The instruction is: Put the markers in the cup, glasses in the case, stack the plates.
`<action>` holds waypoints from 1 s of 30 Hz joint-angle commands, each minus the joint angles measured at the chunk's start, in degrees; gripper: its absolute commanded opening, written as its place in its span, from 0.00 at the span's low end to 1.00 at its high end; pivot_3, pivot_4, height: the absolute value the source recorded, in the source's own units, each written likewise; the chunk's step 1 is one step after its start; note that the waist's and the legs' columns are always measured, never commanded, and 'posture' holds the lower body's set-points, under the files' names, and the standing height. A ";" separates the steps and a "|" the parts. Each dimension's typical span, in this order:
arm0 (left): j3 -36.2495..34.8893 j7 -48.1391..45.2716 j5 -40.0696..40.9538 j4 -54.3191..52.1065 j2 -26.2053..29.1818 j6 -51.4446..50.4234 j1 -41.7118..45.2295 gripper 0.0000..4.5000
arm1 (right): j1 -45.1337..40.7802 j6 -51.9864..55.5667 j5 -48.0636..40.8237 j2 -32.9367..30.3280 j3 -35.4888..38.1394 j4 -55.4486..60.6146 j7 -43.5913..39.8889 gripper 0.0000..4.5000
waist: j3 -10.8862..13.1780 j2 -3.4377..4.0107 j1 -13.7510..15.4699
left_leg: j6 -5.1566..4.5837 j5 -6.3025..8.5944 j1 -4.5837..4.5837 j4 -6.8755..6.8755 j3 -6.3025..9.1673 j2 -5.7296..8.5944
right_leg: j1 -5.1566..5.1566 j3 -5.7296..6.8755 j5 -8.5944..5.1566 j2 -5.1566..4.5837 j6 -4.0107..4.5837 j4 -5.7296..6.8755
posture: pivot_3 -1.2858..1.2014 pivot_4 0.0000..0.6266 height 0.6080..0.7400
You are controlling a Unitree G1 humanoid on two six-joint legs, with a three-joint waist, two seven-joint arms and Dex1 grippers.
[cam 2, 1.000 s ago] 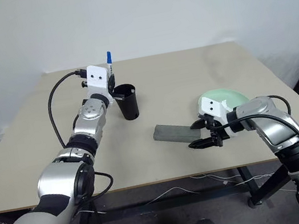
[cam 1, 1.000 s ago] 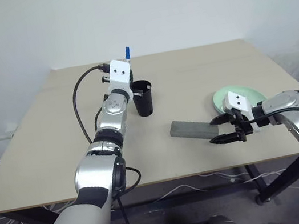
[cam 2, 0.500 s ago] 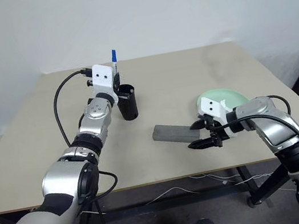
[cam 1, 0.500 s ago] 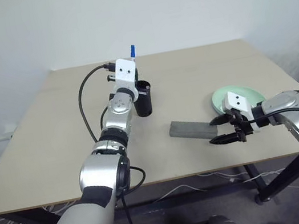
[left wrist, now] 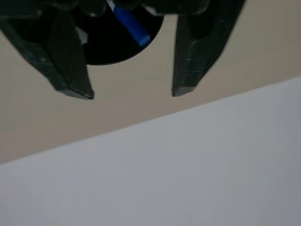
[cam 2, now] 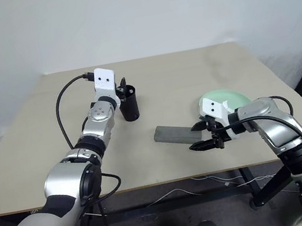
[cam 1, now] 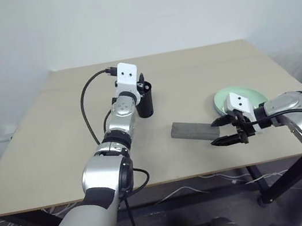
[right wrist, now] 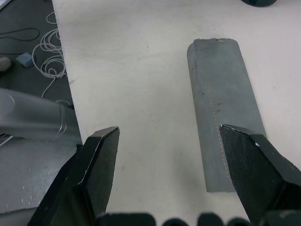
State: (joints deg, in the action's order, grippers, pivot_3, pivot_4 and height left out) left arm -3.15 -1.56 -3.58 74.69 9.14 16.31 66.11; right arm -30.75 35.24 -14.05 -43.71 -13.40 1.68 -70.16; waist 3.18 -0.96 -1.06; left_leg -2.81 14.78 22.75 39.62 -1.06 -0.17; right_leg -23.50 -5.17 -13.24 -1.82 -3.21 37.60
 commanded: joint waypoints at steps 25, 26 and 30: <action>-23.92 -46.81 41.79 -68.83 36.24 -61.68 -34.29 0.80 | -1.71 -0.44 -1.88 -0.36 5.28 -3.57 1.51 0.82 | 0.03 -0.04 -3.28 | 0.02 0.02 -0.13 -0.41 0.11 -0.50 | -0.20 -0.19 0.16 -0.03 0.31 0.06 | 0.52 0.00 1.00; -26.67 -47.05 43.33 -69.57 38.02 -63.59 -36.53 0.80 | -2.15 0.10 -2.07 0.22 5.37 -3.56 1.98 0.82 | 0.04 -0.10 -3.06 | 0.00 -0.01 -0.13 -0.37 0.12 -0.58 | -0.19 -0.16 0.13 -0.06 0.27 0.05 | 0.52 0.00 1.00; -33.68 -47.01 45.79 -74.47 41.69 -67.01 -46.00 0.80 | -3.31 1.65 -3.12 2.71 5.10 -4.16 2.71 0.82 | 0.01 -0.23 -3.02 | -0.03 -0.12 -0.37 -0.35 0.14 -0.60 | 0.06 0.00 -0.01 -0.19 0.16 0.03 | 0.52 0.00 1.00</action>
State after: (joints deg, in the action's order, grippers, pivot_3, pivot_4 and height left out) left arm -34.50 -48.57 39.76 3.53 50.54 -49.23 21.10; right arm -32.59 36.52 -15.84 -41.25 -9.58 -2.95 -67.68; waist 3.20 -1.18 -4.07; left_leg -2.82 14.66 22.24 39.25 -0.93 -0.72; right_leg -23.41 -5.14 -13.31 -2.14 -2.97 37.62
